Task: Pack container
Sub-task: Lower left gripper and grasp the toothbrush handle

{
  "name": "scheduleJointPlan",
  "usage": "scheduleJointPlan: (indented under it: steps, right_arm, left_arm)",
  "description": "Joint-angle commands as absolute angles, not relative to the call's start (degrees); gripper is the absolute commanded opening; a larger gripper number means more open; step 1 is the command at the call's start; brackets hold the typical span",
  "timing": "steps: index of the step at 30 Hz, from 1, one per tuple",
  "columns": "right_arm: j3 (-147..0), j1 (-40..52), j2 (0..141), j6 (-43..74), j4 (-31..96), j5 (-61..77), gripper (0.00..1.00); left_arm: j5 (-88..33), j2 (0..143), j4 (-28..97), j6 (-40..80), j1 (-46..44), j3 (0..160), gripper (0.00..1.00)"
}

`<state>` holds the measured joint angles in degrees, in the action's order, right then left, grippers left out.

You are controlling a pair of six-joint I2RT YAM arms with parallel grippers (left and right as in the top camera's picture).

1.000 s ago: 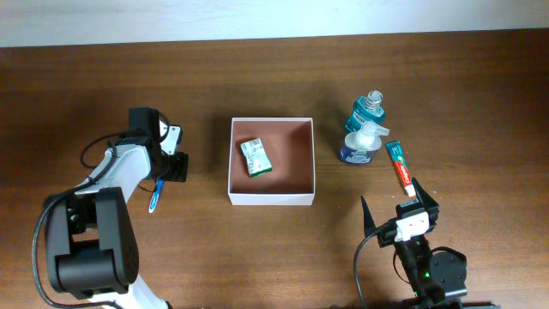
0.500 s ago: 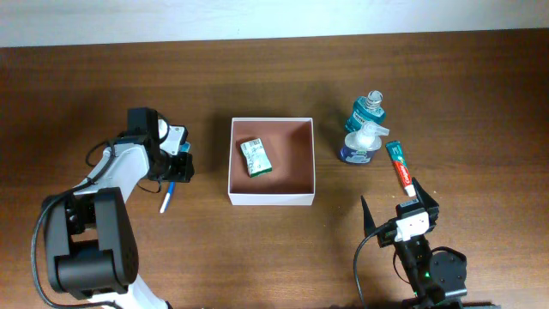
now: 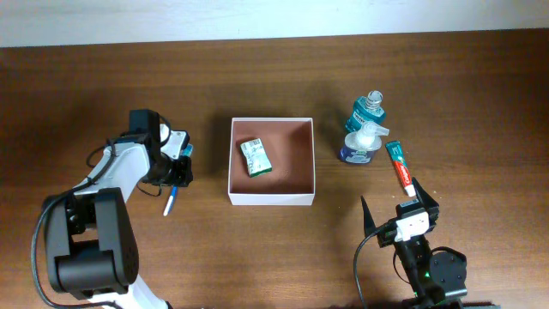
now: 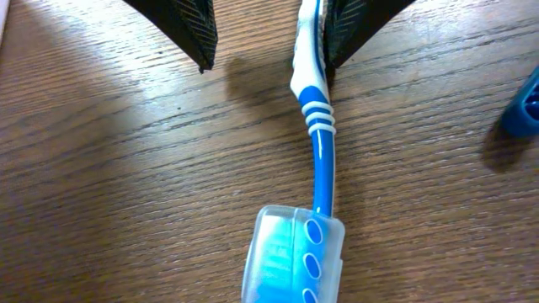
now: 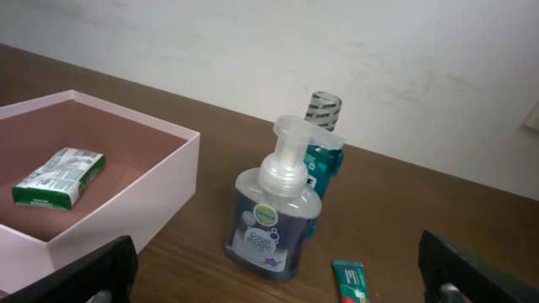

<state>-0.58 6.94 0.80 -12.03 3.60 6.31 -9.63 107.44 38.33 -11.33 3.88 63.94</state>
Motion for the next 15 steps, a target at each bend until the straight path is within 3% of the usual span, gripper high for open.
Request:
scheduleJointPlan:
  steps: [1,15]
  right_arm:
    - [-0.32,6.61,0.25,-12.01,3.88,6.42,0.98]
    - [-0.32,6.61,0.25,-11.99,3.88,6.42,0.98]
  left_arm:
    - [-6.39,109.89,39.31,-11.22,4.03,62.67,0.39]
    - [-6.35,109.93,39.31,-11.22,4.03,62.65,0.35]
